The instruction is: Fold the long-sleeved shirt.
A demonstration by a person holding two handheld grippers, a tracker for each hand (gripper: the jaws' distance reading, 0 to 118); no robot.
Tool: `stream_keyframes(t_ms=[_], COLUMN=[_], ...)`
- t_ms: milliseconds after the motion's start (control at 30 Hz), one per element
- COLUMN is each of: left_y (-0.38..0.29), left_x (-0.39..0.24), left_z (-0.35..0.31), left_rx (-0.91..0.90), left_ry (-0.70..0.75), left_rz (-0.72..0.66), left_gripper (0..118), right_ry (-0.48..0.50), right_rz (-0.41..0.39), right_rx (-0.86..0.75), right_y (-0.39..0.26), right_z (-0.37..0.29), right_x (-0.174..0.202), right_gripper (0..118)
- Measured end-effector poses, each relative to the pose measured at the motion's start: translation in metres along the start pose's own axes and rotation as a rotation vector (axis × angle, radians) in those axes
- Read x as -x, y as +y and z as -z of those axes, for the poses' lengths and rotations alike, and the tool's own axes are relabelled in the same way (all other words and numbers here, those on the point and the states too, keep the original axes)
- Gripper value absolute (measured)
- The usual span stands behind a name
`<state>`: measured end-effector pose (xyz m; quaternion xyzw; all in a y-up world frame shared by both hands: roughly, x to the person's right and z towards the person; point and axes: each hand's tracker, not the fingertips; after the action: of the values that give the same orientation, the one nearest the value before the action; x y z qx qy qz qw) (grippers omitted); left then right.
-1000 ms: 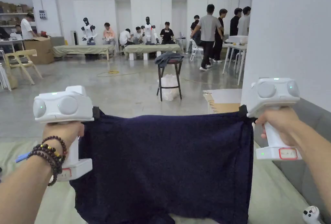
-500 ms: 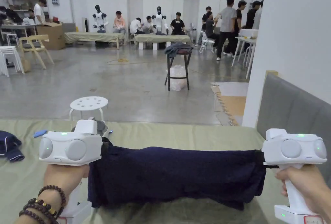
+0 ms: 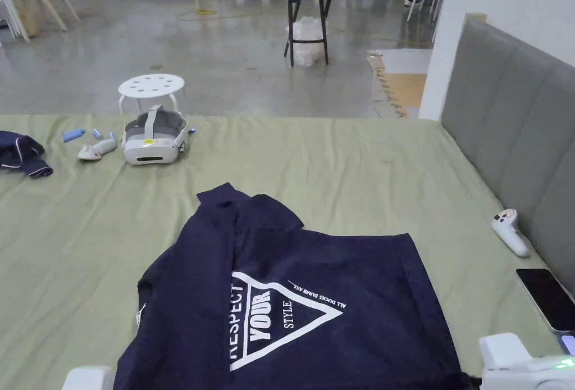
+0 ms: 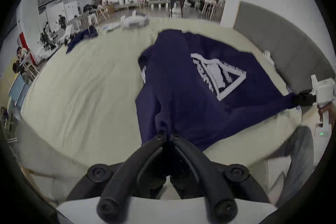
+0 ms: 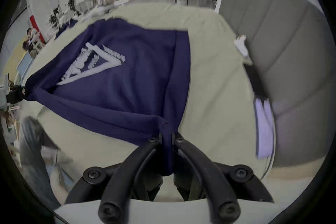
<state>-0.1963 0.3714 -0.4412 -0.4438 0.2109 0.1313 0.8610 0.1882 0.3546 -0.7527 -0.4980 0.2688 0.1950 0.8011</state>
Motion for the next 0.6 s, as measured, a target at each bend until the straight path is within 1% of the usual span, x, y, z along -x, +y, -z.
stream_keyframes(t_ms=[33,67,100,200,233,267,300,333,367,400,467,500,533,567,600], left_y=[-0.012,-0.019,-0.024,-0.03,-0.027,-0.021,-0.016,-0.012,-0.008,0.001,0.014,0.023,0.033,0.043,0.066], left_x=[-0.005,0.004,0.004,0.01,0.012,0.017,0.02,0.012,0.013,0.014,0.005,0.001,-0.001,-0.003,-0.002], left_z=[-0.004,0.007,0.011,0.034,0.038,0.042,0.042,0.032,0.029,0.022,-0.024,-0.048,-0.066,-0.083,-0.08], left_rx=[0.048,0.108,0.132,0.159,0.159,0.154,0.145,0.118,0.101,0.057,-0.048,-0.075,-0.094,-0.118,-0.144], left_ry=[0.001,0.0,-0.004,-0.031,-0.02,-0.02,-0.038,-0.055,-0.07,-0.073,-0.068,-0.073,-0.063,-0.049,-0.052], left_rz=[0.008,-0.002,0.009,-0.028,-0.021,-0.015,-0.018,-0.011,-0.008,-0.001,0.022,0.027,0.012,-0.014,-0.022], left_gripper=[4,4,4,5,10,32,65,96,109,105,103,99,98,95,83], right_ry=[-0.008,-0.004,-0.009,-0.025,-0.025,-0.021,-0.025,-0.021,-0.027,-0.026,-0.04,-0.041,-0.047,-0.045,-0.03], right_rz=[-0.015,-0.021,-0.025,-0.023,-0.014,-0.006,0.006,0.013,0.011,-0.005,-0.042,-0.046,-0.044,-0.032,-0.008], right_rx=[0.049,0.081,0.115,0.104,0.11,0.11,0.108,0.092,0.067,0.039,-0.048,-0.084,-0.112,-0.122,-0.141], right_y=[-0.011,-0.02,-0.026,-0.024,-0.02,-0.015,-0.012,-0.009,-0.005,0.0,0.014,0.023,0.032,0.041,0.05], right_z=[0.001,0.005,0.011,0.025,0.026,0.022,0.019,0.014,0.009,0.005,-0.015,-0.021,-0.025,-0.028,-0.031], right_x=[0.003,0.004,0.005,0.004,0.002,0.004,0.004,0.003,0.003,0.002,0.003,0.004,0.004,0.005,0.006], right_gripper=[8,7,7,7,7,16,39,73,112,118,118,117,116,112,105])
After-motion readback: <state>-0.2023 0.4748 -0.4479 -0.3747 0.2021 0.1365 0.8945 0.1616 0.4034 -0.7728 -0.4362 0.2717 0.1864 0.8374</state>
